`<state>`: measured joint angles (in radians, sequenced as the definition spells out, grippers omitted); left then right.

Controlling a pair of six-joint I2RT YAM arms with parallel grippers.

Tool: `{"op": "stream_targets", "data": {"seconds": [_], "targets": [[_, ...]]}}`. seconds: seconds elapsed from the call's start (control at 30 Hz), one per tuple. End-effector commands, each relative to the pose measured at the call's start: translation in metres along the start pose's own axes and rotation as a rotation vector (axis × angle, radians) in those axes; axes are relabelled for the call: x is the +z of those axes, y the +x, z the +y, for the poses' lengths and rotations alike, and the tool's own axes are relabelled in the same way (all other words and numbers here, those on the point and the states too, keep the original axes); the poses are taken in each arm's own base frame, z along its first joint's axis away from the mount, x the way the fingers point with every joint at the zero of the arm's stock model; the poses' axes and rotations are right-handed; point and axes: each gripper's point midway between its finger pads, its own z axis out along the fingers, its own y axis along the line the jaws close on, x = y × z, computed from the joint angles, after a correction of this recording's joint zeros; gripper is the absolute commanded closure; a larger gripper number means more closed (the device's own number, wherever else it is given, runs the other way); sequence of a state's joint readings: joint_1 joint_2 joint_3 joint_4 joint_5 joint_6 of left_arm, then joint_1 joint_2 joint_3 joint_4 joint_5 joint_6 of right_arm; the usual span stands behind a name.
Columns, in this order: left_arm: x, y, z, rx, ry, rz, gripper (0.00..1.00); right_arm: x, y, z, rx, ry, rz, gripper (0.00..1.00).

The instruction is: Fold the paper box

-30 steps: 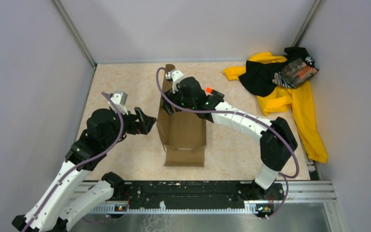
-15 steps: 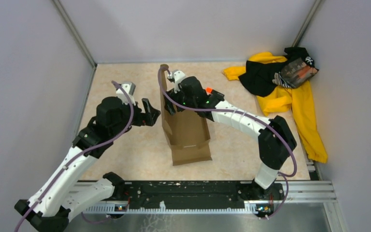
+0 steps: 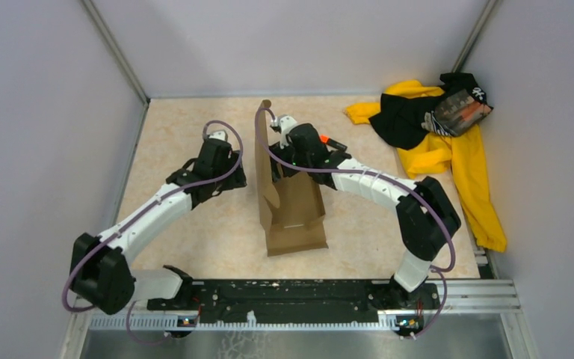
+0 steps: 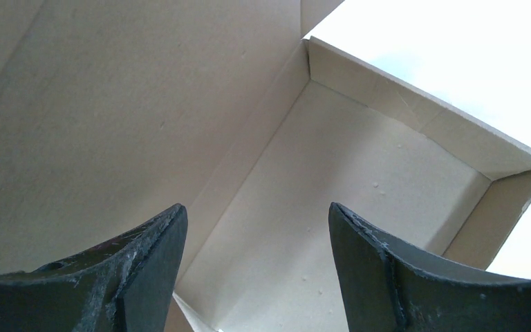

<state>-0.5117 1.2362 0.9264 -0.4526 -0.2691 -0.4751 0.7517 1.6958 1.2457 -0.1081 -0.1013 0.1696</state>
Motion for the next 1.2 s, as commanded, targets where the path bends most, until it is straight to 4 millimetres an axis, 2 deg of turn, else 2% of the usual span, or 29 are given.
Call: {"op": "stream_targets", "data": {"seconds": [0.0,0.13,0.3,0.33,0.47,0.67,0.93,1.03,1.17], "targets": [[0.027,-0.007,-0.012,-0.049,0.047,-0.011,0.29,-0.005,-0.031,-0.004,0.044,-0.041,-0.108,0.26],[0.055,-0.01,-0.009,-0.065,0.048,0.005,0.29,0.006,-0.035,-0.016,0.087,-0.067,-0.123,0.26],[0.096,-0.008,-0.005,-0.078,0.045,0.065,0.29,0.029,-0.024,-0.028,0.111,-0.055,-0.065,0.27],[0.101,-0.011,-0.004,-0.081,0.041,0.064,0.29,0.033,-0.024,-0.029,0.112,-0.055,-0.06,0.27],[0.117,-0.019,-0.003,-0.102,0.05,0.064,0.28,0.051,-0.002,-0.035,0.143,-0.039,0.012,0.28],[0.145,-0.023,-0.01,-0.101,0.057,0.082,0.28,0.058,0.011,-0.043,0.166,-0.002,0.028,0.28],[0.181,-0.035,-0.022,-0.093,0.073,0.083,0.28,0.041,0.024,-0.062,0.218,0.117,0.041,0.29],[0.193,-0.05,-0.033,-0.09,0.101,0.069,0.28,0.026,0.038,-0.074,0.269,0.152,0.047,0.29],[0.207,-0.062,-0.06,-0.091,0.189,0.076,0.28,-0.008,0.054,-0.088,0.319,0.2,0.031,0.29]]}}
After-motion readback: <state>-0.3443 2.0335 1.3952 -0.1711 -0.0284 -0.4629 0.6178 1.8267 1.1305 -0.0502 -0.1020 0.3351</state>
